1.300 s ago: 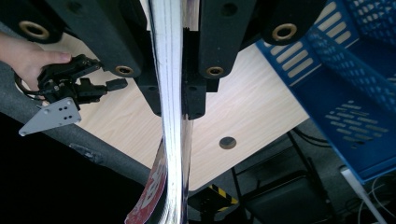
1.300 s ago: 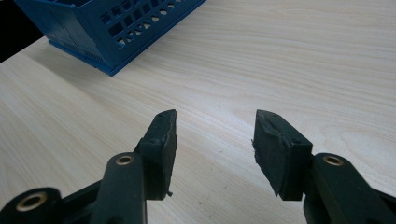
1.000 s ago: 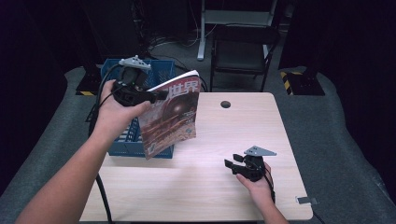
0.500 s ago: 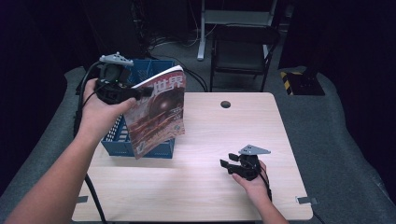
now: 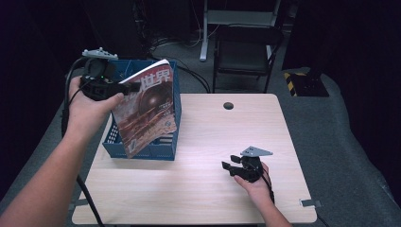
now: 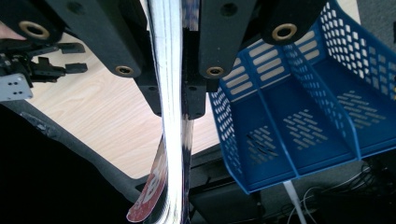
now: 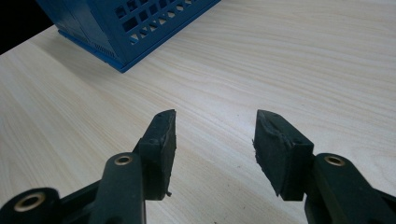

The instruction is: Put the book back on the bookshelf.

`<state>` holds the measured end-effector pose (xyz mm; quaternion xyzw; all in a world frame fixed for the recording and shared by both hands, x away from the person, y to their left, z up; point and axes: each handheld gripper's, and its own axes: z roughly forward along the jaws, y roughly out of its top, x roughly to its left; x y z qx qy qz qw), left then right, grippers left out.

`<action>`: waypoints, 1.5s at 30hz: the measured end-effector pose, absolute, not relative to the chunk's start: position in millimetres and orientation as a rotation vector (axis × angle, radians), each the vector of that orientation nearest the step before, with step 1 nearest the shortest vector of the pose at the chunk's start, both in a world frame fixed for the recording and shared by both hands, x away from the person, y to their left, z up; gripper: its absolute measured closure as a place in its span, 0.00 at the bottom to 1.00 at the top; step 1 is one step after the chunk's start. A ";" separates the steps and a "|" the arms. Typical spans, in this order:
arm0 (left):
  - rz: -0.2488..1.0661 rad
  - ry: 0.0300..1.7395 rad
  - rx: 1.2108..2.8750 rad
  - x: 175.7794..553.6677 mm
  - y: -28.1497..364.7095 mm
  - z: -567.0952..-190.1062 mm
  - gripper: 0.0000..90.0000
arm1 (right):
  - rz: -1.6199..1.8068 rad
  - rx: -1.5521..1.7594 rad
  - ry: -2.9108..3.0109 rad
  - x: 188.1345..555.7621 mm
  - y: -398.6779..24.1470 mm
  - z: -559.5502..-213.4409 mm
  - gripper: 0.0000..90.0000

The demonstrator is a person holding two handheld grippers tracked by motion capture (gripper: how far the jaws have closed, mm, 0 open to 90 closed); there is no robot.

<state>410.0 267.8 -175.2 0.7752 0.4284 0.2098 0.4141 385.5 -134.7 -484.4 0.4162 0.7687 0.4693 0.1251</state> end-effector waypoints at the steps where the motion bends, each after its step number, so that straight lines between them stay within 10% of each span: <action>1: 0.530 1.081 1.949 410.7 269.5 -175.7 0.93 | 1.365 1.213 2.242 385.5 -134.9 -484.3 0.54; 45: 0.666 1.408 1.763 448.9 330.3 -195.7 0.93 | 1.380 1.197 2.230 385.0 -136.6 -483.0 0.54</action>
